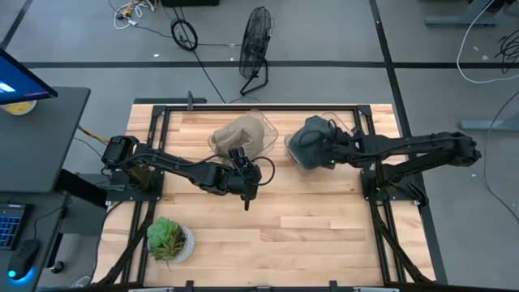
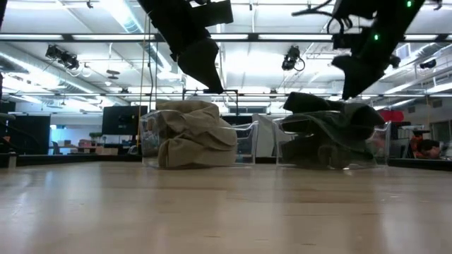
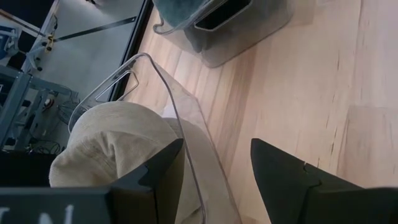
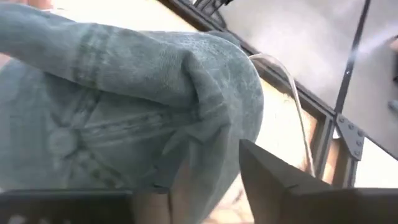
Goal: Pick & Place hat
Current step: Put the black cap into the right transparent bin
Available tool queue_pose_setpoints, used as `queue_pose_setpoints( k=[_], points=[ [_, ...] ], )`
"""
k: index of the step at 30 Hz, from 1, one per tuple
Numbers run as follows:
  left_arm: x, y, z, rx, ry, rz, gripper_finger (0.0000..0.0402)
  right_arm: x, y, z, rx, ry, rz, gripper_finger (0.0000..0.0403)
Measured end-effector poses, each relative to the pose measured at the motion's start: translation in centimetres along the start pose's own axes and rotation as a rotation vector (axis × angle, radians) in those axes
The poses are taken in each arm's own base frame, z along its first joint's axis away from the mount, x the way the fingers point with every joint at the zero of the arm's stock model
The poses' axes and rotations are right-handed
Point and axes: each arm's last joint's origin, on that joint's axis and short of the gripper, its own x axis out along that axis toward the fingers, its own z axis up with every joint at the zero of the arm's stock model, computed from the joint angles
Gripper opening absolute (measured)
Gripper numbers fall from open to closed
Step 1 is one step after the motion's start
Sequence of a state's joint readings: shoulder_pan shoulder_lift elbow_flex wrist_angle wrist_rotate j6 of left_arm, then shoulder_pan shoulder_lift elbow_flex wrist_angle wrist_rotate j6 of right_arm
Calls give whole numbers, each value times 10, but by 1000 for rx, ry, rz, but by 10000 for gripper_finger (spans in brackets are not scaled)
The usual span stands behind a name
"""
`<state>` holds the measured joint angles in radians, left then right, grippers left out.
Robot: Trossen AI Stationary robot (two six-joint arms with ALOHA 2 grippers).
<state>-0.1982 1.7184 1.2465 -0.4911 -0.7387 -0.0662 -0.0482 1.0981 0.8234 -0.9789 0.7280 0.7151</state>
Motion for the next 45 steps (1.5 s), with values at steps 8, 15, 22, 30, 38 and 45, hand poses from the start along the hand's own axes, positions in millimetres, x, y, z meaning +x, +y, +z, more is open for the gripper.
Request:
queue_pose_setpoints(
  k=[8,15,22,30,38,45],
  points=[
    [0,-1,0,2,-1,-2,190,-23,5,40,93,-205,85,159],
    [0,0,0,3,0,-1,190,-1,25,54,-34,-235,149,59],
    [0,-1,0,2,0,-2,190,41,50,47,-115,-43,177,11],
    [0,-1,0,2,0,-1,190,77,65,36,-170,94,114,5],
    [0,0,0,1,0,-1,190,75,61,42,-191,80,121,4],
    [0,0,0,1,0,-1,190,33,46,59,-197,49,156,3]
  ],
)
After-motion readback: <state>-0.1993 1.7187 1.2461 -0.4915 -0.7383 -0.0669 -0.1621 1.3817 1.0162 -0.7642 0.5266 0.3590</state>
